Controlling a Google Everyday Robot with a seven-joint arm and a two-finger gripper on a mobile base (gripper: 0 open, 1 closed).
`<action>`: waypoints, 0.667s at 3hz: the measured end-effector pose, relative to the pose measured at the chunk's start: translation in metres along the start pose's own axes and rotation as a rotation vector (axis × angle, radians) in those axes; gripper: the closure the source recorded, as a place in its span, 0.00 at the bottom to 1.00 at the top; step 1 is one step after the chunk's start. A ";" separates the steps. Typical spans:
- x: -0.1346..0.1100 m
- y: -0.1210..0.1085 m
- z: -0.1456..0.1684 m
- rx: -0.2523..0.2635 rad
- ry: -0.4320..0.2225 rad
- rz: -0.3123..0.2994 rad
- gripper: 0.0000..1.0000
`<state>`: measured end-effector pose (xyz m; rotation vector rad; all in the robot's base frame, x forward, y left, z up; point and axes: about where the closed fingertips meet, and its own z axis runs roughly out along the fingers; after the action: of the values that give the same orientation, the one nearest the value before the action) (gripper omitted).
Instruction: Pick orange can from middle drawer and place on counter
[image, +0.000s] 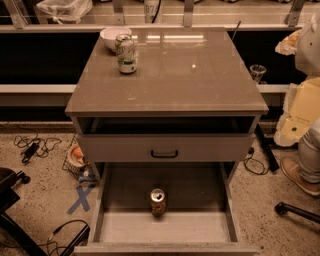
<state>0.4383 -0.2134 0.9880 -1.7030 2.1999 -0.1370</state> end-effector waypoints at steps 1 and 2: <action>-0.002 0.000 0.001 0.006 -0.012 0.001 0.00; -0.003 0.000 0.022 0.010 -0.066 0.015 0.00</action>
Offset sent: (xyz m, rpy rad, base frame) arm 0.0312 0.0181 -0.0850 0.2404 -0.0638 0.0098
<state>0.4460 -0.2071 0.9680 -1.6616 2.1600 -0.0865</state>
